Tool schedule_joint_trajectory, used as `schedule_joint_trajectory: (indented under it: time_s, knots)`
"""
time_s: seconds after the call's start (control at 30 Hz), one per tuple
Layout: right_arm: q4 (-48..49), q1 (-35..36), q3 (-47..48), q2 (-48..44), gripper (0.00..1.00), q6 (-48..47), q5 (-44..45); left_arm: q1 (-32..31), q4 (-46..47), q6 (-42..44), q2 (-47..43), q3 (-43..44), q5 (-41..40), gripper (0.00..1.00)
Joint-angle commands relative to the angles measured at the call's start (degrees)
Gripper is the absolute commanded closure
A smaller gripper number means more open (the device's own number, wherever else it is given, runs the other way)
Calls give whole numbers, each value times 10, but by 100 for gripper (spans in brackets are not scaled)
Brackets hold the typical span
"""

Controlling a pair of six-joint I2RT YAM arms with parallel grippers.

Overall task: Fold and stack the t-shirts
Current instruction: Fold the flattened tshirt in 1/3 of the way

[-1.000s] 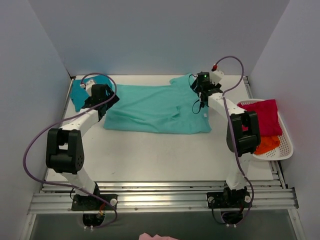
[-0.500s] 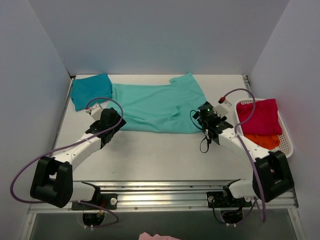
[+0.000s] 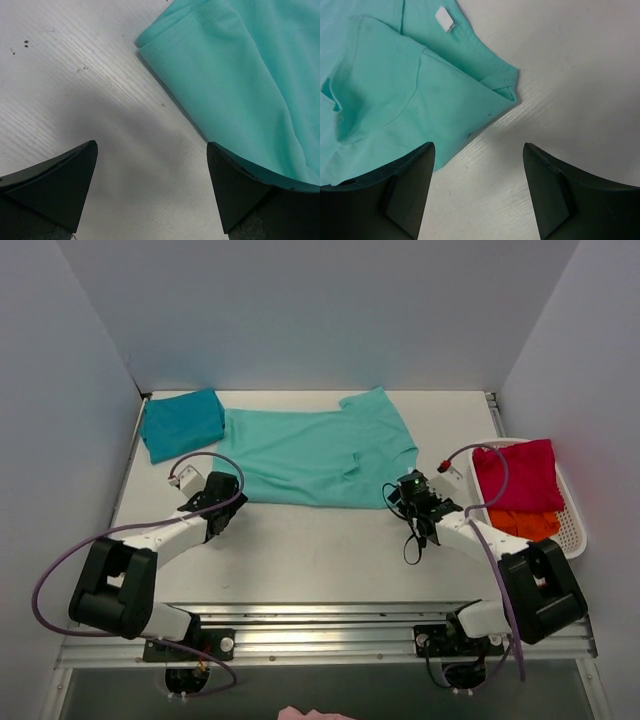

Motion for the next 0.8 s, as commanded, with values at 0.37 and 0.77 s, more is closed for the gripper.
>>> schedule_joint_trajectory:
  time_s: [0.37, 0.77]
  knots:
    - [104, -24, 20, 143, 41, 24, -29, 61, 122, 22, 121, 40, 65, 27]
    - [119, -39, 23, 152, 100, 20, -19, 68, 108, 24, 136, 57, 56, 75]
